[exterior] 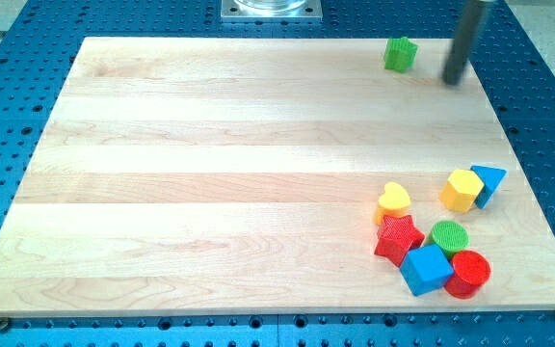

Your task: Move the hexagon vertically below the green star

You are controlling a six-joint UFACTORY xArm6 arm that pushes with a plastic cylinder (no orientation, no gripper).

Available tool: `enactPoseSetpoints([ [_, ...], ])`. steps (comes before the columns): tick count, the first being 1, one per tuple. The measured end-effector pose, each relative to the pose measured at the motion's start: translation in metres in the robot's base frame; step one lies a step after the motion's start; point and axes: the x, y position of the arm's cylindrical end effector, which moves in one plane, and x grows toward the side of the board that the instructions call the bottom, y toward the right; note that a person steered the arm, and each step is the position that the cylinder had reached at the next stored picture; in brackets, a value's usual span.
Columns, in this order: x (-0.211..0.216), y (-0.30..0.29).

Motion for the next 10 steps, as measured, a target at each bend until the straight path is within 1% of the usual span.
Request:
enactPoseSetpoints([
  [1, 0.046, 0.036],
  [2, 0.147, -0.011],
  [3, 0.188, -0.086],
  [4, 0.222, -0.065],
  [5, 0.225, 0.002],
  [6, 0.261, 0.019],
  [7, 0.273, -0.053],
  [8, 0.234, -0.136],
  [9, 0.186, -0.197],
  [10, 0.181, -0.191],
])
